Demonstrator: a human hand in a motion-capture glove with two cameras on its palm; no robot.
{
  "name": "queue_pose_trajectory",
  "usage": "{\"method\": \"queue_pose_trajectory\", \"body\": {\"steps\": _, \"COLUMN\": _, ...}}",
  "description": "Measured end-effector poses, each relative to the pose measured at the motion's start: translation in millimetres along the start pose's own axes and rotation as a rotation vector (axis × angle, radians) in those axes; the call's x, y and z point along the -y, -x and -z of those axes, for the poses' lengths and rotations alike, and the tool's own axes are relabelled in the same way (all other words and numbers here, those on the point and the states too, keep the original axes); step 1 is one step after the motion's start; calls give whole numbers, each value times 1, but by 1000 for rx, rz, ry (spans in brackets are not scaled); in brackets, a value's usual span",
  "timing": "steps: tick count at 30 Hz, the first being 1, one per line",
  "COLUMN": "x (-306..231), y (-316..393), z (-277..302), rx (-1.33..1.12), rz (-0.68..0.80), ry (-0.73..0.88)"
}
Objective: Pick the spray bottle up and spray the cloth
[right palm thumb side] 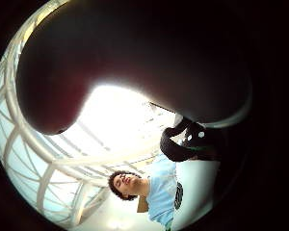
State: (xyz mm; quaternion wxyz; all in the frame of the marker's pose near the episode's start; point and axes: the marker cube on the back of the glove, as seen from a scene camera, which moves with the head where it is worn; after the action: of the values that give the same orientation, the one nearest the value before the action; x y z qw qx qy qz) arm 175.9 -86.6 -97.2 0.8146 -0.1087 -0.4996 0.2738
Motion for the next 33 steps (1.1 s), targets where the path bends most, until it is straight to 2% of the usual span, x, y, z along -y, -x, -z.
{"method": "queue_pose_trajectory", "body": {"steps": 33, "x": 8, "y": 10, "z": -22, "rx": -48, "rz": -8, "ry": 32}}
